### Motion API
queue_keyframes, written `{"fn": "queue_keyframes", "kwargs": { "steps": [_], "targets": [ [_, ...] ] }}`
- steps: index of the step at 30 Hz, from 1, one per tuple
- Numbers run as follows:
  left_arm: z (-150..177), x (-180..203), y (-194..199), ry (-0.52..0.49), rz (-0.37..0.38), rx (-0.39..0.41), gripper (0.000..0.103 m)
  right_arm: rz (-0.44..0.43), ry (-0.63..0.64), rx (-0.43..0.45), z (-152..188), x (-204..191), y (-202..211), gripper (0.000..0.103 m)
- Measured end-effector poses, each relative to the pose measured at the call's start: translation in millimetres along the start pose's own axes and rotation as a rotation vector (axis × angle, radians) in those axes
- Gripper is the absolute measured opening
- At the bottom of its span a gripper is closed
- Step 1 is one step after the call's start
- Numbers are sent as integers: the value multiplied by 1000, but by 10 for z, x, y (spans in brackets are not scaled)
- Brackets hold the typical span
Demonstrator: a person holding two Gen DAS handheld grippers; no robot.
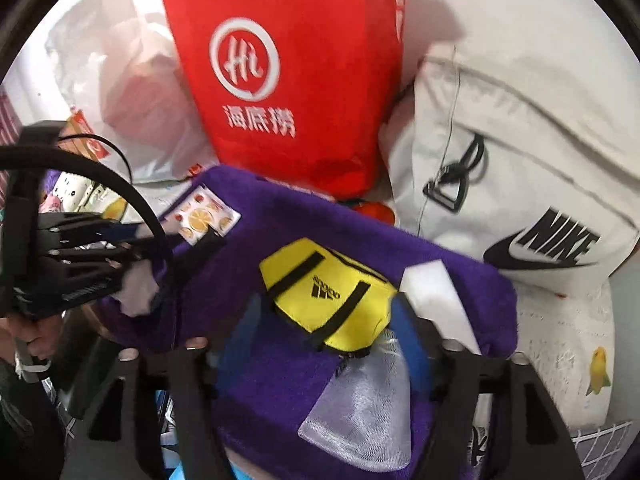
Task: Organize soft objects
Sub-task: 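Open the right tool to set the pouch down while the left releases the tissue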
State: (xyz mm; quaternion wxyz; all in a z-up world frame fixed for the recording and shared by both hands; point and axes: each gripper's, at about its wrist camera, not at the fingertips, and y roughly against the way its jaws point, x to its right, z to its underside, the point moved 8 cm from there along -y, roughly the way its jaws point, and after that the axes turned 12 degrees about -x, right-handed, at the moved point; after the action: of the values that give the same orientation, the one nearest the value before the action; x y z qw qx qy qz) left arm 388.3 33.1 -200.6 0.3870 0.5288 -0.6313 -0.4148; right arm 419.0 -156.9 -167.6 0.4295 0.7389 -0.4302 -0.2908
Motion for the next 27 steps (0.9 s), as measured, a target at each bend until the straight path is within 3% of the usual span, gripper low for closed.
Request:
{"fn": "queue_keyframes", "kwargs": {
  "steps": [1,6,12,16,18,20,24,25,27],
  "targets": [
    [4,0,-15,-1,-3,-4,23,14,2,10,-10,2,38,78],
    [31,38,-74,-18,-11,-22,23,79,7,22,-47,-2,134,78],
    [49,32,-95,-25,-14,-42,25,58,31,23,-43,-51,152,79],
    [52,16,-64,-29,-24,-35,46,2,32,49,-61,-105,185,79],
    [41,9,-37,-26,-30,-26,57,-5,24,75,-80,-100,222,79],
    [29,13,8,-29,-37,-7,59,-4,16,126,-93,-97,288,79],
    [-11,28,137,-33,-40,39,60,-9,-5,315,-87,-93,524,82],
    [-16,36,176,-31,-33,46,60,-8,-16,326,-90,-91,554,88],
    [-21,46,219,-32,-23,45,60,7,-22,302,-111,-103,557,89]
  ]
}}
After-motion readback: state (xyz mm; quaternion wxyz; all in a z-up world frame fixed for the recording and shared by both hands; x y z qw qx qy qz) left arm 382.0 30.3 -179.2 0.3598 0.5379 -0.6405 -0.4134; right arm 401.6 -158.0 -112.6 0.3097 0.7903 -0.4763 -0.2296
